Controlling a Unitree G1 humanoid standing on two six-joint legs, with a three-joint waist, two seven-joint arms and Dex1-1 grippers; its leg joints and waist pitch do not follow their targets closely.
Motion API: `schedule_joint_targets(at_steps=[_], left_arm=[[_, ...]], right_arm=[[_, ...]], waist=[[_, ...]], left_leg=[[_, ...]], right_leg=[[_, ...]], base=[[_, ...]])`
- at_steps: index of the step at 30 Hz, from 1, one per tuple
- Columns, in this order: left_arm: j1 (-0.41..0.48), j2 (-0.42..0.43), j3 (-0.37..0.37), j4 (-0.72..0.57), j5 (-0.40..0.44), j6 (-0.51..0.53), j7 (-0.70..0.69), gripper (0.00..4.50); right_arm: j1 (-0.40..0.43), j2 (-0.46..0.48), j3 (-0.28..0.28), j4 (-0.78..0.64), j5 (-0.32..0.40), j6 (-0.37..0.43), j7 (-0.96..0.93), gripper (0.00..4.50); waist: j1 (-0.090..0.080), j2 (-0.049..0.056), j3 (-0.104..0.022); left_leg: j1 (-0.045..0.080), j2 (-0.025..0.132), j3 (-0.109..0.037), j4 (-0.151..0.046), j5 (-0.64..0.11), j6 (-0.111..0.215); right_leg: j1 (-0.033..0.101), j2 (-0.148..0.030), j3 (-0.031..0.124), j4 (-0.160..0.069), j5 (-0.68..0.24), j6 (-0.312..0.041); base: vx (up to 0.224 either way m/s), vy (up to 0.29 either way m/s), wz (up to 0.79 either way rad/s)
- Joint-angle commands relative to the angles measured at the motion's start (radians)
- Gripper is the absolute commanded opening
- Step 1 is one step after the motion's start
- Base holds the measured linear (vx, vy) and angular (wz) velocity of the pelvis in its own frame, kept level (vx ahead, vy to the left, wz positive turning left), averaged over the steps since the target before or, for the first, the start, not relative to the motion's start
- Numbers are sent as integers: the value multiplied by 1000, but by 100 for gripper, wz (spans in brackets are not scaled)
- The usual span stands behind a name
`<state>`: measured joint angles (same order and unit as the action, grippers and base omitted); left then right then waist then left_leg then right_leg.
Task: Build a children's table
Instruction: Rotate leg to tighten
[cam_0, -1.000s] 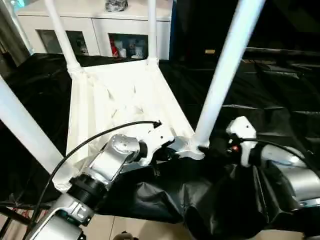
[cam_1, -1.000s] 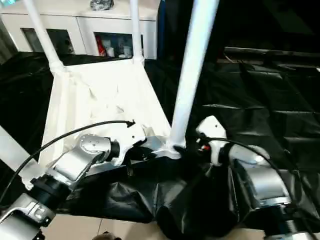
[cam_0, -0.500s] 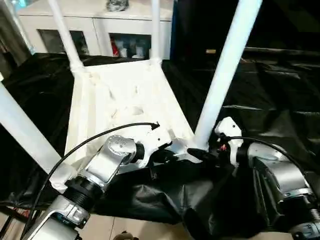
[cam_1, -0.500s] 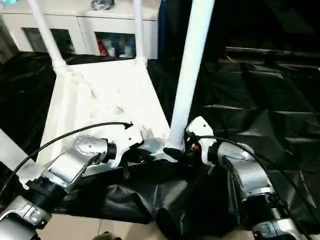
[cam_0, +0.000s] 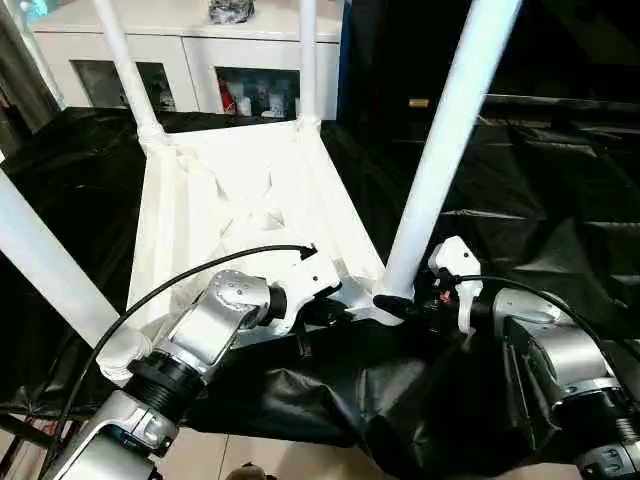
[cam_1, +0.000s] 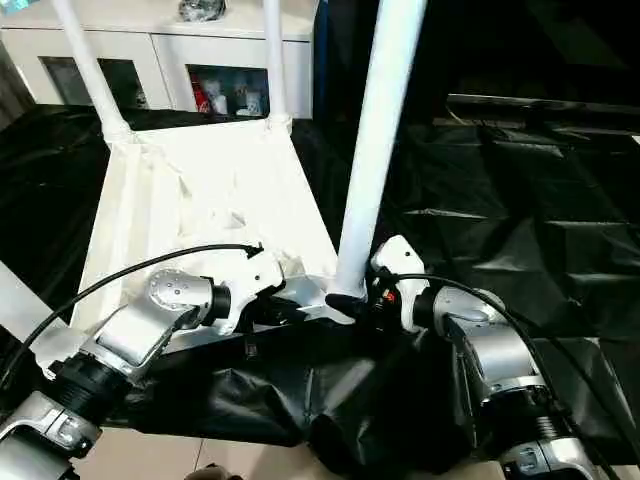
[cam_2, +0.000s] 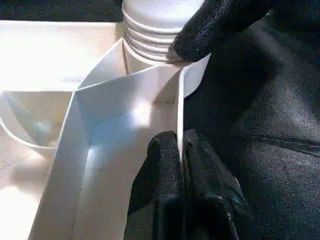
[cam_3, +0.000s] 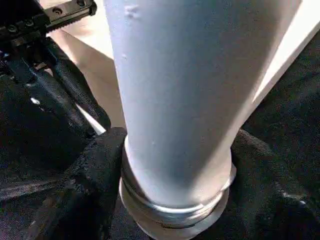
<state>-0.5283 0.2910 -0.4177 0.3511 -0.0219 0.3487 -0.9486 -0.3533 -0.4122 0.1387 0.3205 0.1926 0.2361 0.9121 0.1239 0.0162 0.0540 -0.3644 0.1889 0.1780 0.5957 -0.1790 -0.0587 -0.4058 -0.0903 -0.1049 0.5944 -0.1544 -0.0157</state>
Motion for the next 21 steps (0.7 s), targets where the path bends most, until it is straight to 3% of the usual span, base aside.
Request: schedule_joint_targets(at_steps=[1,5,6,8,9,11,12,13,15,21], left_arm=[[-21,-46,33,45,-8,-8,59,0],[-65,-122,59,132,14,-5,188,0],[-105,-194,85,208,14,-4,283,0],[-126,-230,95,244,13,-6,325,0],[-141,-253,95,270,16,-11,346,0],[-156,-275,89,293,21,-28,345,0],[-162,-283,88,303,22,-41,339,0],[-164,-285,88,306,23,-44,337,0],[-173,-288,85,318,22,-65,305,0],[-153,-234,80,292,8,-117,175,0]], right_arm=[[3,45,-16,10,2,-10,-66,275],[-2,141,-57,76,-31,0,-273,274],[-6,212,-73,118,-59,9,-425,274],[-7,243,-64,130,-80,7,-479,274],[-8,264,-37,128,-105,-6,-498,274],[-18,295,-19,134,-120,-5,-518,274],[-21,305,-3,131,-123,-11,-501,274],[-21,307,1,130,-124,-13,-495,274],[-29,320,2,124,-109,-16,-462,330],[-48,266,-34,103,-69,-18,-376,372]], waist=[[1,-20,-63],[-9,-21,-60],[-14,-20,-59],[-19,-21,-57],[-19,-19,-58],[-20,-15,-63],[-20,-7,-63],[-22,-9,-63],[-24,-10,-63],[-25,-13,-64]], left_leg=[[7,36,-16,-74,-260,35],[10,31,-18,-74,-276,19],[11,27,-17,-72,-290,17],[20,21,-19,-69,-317,5],[16,20,-20,-71,-318,10],[16,27,-24,-78,-310,27],[14,26,-24,-80,-309,29],[13,27,-24,-81,-313,31],[14,26,-24,-82,-327,37],[12,23,-24,-81,-319,50]], right_leg=[[47,-68,47,-95,-463,-109],[42,-69,42,-107,-539,-79],[39,-69,40,-111,-566,-69],[37,-69,30,-125,-632,-41],[41,-70,29,-129,-638,-27],[46,-72,31,-125,-583,-35],[46,-71,32,-124,-570,-39],[45,-69,33,-125,-565,-40],[46,-71,35,-124,-561,-45],[48,-75,35,-128,-599,-32]], base=[[0,0,0],[0,0,0],[0,0,0],[0,0,0],[0,0,0],[0,0,0],[0,0,0],[0,0,0],[0,0,0],[0,0,0]])
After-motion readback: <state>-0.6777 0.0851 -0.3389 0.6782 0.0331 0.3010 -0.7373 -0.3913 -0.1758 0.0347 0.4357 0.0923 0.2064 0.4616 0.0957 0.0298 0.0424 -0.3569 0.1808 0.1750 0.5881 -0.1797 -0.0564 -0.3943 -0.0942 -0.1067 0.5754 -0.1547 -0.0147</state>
